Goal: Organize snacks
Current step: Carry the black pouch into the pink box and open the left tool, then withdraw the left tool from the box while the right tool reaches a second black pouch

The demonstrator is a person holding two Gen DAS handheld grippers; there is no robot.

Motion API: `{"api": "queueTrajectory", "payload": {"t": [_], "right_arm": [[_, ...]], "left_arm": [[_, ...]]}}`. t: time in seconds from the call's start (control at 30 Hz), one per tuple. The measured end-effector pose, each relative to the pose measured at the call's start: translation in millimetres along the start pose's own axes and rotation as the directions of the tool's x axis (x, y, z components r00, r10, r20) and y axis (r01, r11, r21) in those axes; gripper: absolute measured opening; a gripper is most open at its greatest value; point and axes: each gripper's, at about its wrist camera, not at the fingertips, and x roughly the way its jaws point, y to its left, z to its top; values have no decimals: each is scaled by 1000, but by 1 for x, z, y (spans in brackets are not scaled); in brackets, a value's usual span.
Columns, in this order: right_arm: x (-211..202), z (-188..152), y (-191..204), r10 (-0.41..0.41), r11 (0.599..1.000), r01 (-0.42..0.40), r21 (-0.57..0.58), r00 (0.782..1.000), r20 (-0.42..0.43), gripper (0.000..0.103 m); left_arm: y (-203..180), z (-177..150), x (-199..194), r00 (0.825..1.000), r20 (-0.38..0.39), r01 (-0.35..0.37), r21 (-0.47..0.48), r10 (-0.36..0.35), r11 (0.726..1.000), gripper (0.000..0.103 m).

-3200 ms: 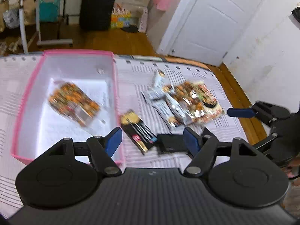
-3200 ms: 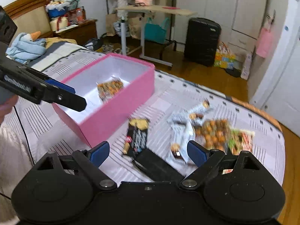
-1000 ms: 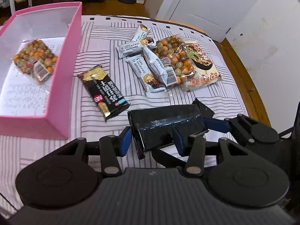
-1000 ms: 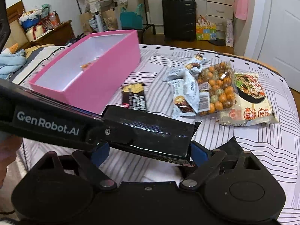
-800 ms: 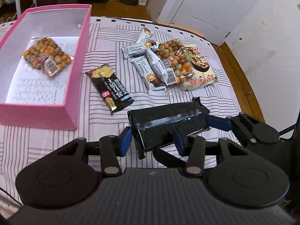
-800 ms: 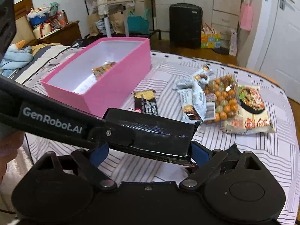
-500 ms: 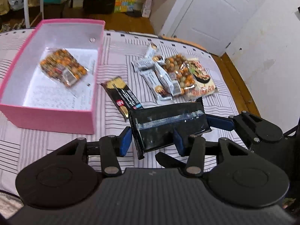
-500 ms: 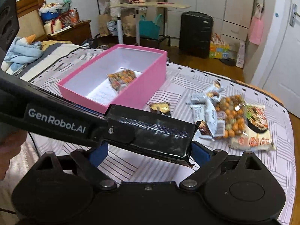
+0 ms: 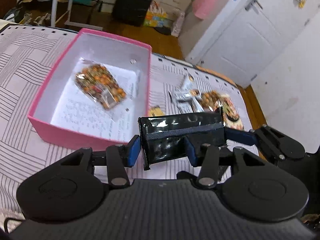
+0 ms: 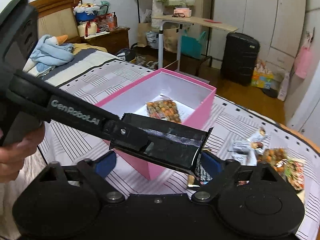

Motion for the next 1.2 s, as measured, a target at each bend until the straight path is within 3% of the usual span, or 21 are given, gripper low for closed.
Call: {"api": "queueTrajectory", "payload": {"t": [0.27,0.43,0.73,0.97,1.2], "right_arm": [[49,25,2,73,997,-73,-10,997,-38,81],[87,24,10,23,1000,-23,8,1000,-14,81],[119,26,14,19,999,-17,34,999,-36,81],[108,24,21,-23,1000,23,-13,999,-30,85],[72,14,17,-9,1000,10,19,1000,-16,85]], "left_arm": [[36,21,17,993,44,-110,-10,110,994,48],[64,29,41,991,38,-128,-47,129,991,48],[92,27,62,984,38,-171,-119,177,978,51],[82,24,49,972,80,-215,-72,221,974,62],[55,16,24,973,85,-214,-8,213,977,62]]}}
